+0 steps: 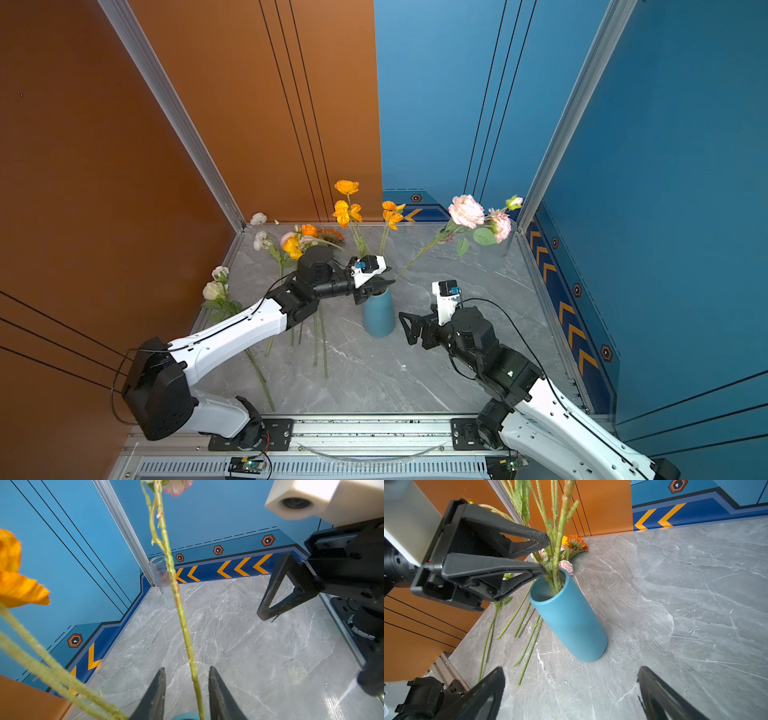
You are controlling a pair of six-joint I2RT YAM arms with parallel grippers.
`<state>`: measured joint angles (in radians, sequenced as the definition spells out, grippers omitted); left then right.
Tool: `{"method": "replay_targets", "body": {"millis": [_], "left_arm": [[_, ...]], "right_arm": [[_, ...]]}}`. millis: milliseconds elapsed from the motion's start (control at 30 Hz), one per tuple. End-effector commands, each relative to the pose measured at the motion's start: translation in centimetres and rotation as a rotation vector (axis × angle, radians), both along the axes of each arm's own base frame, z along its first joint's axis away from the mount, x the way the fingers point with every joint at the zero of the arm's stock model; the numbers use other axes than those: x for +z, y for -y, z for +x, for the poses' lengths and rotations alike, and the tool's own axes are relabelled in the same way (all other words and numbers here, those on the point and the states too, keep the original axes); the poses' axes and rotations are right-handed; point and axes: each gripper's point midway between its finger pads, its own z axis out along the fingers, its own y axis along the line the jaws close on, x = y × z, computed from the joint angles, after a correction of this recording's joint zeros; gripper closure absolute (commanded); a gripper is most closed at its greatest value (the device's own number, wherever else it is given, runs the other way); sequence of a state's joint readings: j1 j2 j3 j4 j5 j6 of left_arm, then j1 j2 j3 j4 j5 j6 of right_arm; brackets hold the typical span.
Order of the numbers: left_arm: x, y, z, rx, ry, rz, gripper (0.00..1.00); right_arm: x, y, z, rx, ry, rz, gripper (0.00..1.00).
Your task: Arrange the flowers into the vase
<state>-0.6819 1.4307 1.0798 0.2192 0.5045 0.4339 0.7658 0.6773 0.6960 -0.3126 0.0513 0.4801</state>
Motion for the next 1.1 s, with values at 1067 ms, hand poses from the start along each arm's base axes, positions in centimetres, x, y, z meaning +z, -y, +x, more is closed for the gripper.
{"method": "replay_targets", "body": {"millis": [1067], "left_arm": [[1.1,-26.5,-4.2,1.089,-0.275,-0.158,0.32]], "right_arm": [[1.9,-13.2,-5.1,0.33,0.352,-0.217,0.0]]}}
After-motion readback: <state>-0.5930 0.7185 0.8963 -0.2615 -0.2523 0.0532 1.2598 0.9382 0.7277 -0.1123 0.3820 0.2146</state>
